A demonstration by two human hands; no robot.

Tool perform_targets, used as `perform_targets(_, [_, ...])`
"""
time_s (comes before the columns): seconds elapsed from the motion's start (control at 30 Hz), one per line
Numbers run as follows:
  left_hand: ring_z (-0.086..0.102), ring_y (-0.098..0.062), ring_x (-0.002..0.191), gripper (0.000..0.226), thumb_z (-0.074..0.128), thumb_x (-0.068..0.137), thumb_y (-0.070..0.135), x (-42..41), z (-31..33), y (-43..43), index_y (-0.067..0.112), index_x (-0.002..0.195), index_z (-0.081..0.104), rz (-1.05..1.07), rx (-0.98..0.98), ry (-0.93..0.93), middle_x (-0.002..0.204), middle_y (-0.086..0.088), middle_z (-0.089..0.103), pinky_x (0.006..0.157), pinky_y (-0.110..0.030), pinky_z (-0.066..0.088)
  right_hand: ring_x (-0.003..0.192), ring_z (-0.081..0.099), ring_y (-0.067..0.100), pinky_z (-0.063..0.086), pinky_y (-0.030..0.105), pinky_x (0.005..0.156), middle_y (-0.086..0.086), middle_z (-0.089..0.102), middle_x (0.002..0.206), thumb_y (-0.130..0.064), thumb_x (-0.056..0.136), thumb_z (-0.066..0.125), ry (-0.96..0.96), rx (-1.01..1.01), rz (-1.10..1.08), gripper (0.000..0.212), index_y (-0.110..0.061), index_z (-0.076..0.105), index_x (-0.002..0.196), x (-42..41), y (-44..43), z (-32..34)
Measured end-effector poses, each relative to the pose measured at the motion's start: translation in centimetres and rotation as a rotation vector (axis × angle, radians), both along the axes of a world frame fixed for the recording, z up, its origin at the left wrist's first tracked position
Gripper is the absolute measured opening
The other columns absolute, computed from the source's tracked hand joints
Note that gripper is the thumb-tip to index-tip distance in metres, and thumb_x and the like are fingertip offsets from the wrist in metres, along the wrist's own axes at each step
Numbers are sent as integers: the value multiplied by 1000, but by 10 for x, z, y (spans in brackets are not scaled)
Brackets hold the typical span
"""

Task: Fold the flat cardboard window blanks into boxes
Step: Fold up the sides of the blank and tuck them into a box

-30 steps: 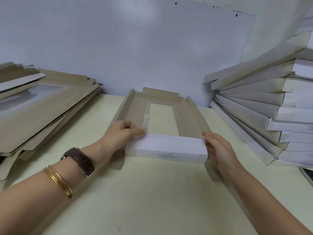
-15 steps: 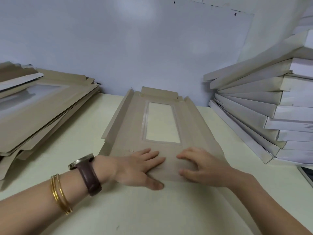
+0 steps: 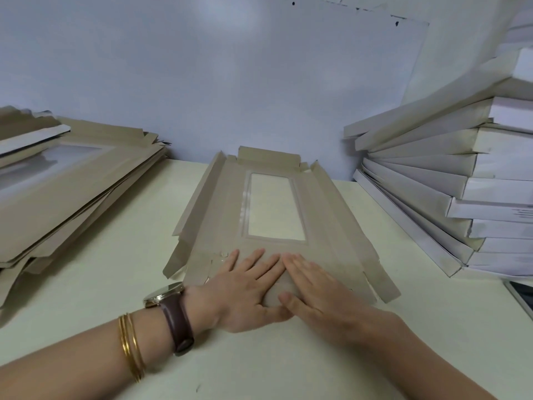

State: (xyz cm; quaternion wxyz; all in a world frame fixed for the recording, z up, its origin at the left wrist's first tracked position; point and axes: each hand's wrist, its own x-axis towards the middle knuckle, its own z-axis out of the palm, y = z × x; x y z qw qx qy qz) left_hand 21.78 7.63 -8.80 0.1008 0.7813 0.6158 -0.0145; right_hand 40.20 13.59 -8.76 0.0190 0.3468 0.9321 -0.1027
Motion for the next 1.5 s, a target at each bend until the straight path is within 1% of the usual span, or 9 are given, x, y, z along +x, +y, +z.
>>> perform_targets(0.23, [-33,-7,139,74,18,87,76,-17,9,-5,49,146,-17,-95,-48,28,155,18,-27,116,-37,-20,124,-39,-16,-27,3,96,-23,-29,147,-77,78,5,-89,-1,9,89,-32,-14,151,29,3,10])
perform_targets(0.43, [-31,-5,140,71,19,88,75,-35,11,-10,51,145,-16,-100,-63,16,156,16,-26,114,-27,-19,133,-35,-9,-17,15,109,-18,-28,155,-77,80,12,-108,-20,-4,76,-50,-18,144,45,3,13])
perform_targets(0.67, [-26,-4,142,60,33,92,67,-45,15,-9,61,143,3,-107,-115,-150,158,17,-19,115,-25,-14,142,-25,-2,-9,20,115,-14,-20,159,-71,86,21,-26,-68,-3,56,-67,0,138,46,0,16])
perform_targets(0.97, [-7,-1,146,66,71,77,56,-47,19,-13,51,137,43,-25,-14,-434,160,10,11,116,-20,4,144,-13,-4,3,19,117,-18,2,160,-74,80,39,115,-112,15,65,-59,22,142,52,3,15])
perform_targets(1.1, [12,3,143,56,74,78,47,-45,20,-13,42,130,55,8,84,-424,153,12,29,108,-7,12,145,11,2,8,10,112,-15,27,151,-41,97,51,184,-23,28,45,-40,42,141,51,7,15])
perform_targets(1.17, [28,2,137,47,73,80,42,-44,21,-13,38,125,61,12,126,-398,144,14,38,103,-2,20,138,30,8,14,6,108,-11,41,139,-20,96,50,228,31,45,39,-26,55,134,50,9,17])
perform_targets(1.23, [41,-2,130,34,70,85,34,-45,23,-12,31,119,67,19,161,-381,137,13,46,103,-11,31,125,42,11,24,10,105,-7,52,129,-15,98,51,255,76,52,30,-18,63,125,48,10,20])
perform_targets(1.33, [52,-5,120,20,61,92,24,-46,25,-9,15,105,73,43,177,-400,128,11,55,96,-18,40,110,46,13,32,18,98,-6,59,115,-22,99,50,255,116,46,24,-14,67,115,42,14,21])
perform_targets(1.5, [58,-4,107,14,63,90,20,-48,26,-2,13,96,74,168,174,-509,114,13,65,91,-17,42,85,43,7,29,7,76,-16,49,84,-25,98,54,238,61,-31,16,-27,55,82,37,25,29])
